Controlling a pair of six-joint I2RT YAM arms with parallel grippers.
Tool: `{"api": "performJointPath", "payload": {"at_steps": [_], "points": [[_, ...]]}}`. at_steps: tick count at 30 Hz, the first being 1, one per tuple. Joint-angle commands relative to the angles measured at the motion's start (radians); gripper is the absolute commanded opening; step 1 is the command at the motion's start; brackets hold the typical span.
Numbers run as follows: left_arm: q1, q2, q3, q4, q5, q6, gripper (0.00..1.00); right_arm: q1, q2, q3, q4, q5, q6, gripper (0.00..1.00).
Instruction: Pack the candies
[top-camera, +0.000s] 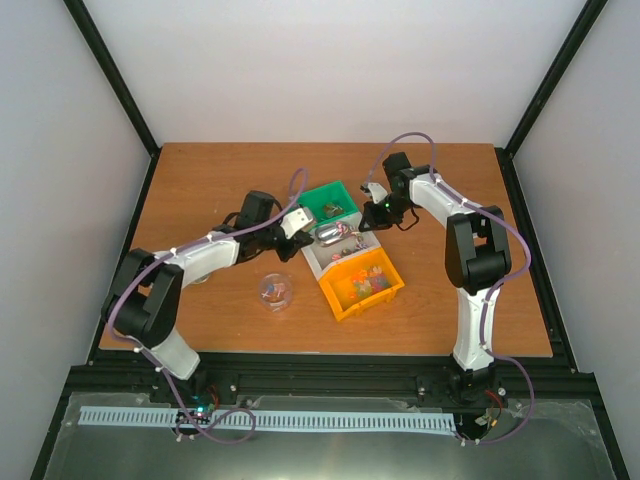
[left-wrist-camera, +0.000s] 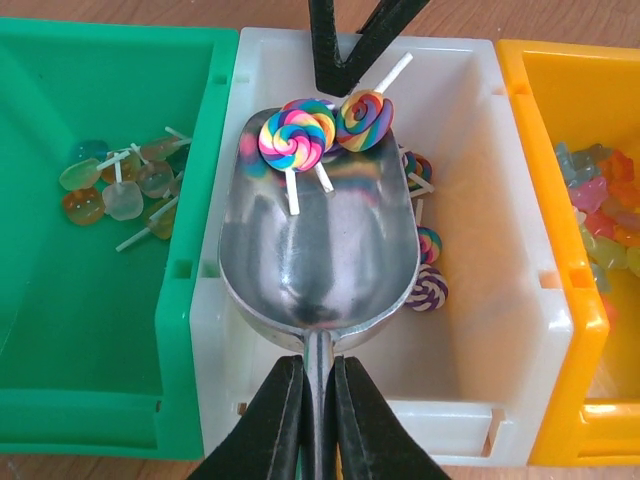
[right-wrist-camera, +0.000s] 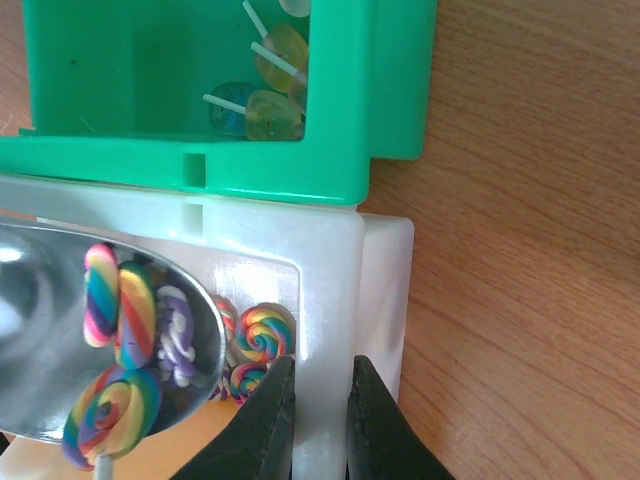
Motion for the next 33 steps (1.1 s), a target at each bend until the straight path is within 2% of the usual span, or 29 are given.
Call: {"api": "performJointPath", "payload": {"at_steps": [1,15,26,33], "points": [[0.016,-0.067,-0.006,-0.022,0.040,0.043,0.01,-0.008,0.027,0.000,-0.029,0.024,-0.028,0.03],[0.139,-0.351,-0.038,-0.321,0.119,0.111,0.01,-0.009,0.029,0.007,-0.027,0.050,-0.045,0.03],[0.219,-0.625,-0.100,-0.592,0.085,0.190,0.01,-0.005,0.036,0.016,-0.024,0.070,-0.050,0.03],[0.299,-0.732,-0.109,-0.742,0.054,0.259,0.01,0.009,0.046,0.025,-0.022,0.075,-0.055,0.03]]}}
